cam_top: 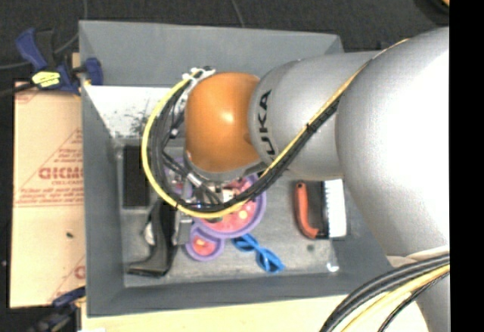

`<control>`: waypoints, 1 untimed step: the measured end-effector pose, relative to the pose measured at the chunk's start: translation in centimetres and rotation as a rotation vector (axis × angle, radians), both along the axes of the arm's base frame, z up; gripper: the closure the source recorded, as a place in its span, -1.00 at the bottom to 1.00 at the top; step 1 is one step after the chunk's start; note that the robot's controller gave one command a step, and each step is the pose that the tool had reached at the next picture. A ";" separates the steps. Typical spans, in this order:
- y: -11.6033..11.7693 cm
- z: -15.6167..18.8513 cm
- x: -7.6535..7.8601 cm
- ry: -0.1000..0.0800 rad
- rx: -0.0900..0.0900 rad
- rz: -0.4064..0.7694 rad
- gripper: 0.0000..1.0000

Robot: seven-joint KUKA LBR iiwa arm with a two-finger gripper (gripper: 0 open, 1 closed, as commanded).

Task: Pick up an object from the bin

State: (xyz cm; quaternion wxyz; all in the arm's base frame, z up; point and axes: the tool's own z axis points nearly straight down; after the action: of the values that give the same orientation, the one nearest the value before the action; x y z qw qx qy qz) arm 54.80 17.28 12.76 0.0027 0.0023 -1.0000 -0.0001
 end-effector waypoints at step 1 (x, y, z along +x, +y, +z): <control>-0.1 0.5 0.2 -0.008 0.002 -0.006 -1.00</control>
Offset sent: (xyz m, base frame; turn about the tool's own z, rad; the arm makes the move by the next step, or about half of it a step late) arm -0.0084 -0.1649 -0.0576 -0.1270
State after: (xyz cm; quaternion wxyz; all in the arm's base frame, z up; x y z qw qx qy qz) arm 54.99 17.19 13.25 -0.0011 -0.0004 -1.0000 -0.0009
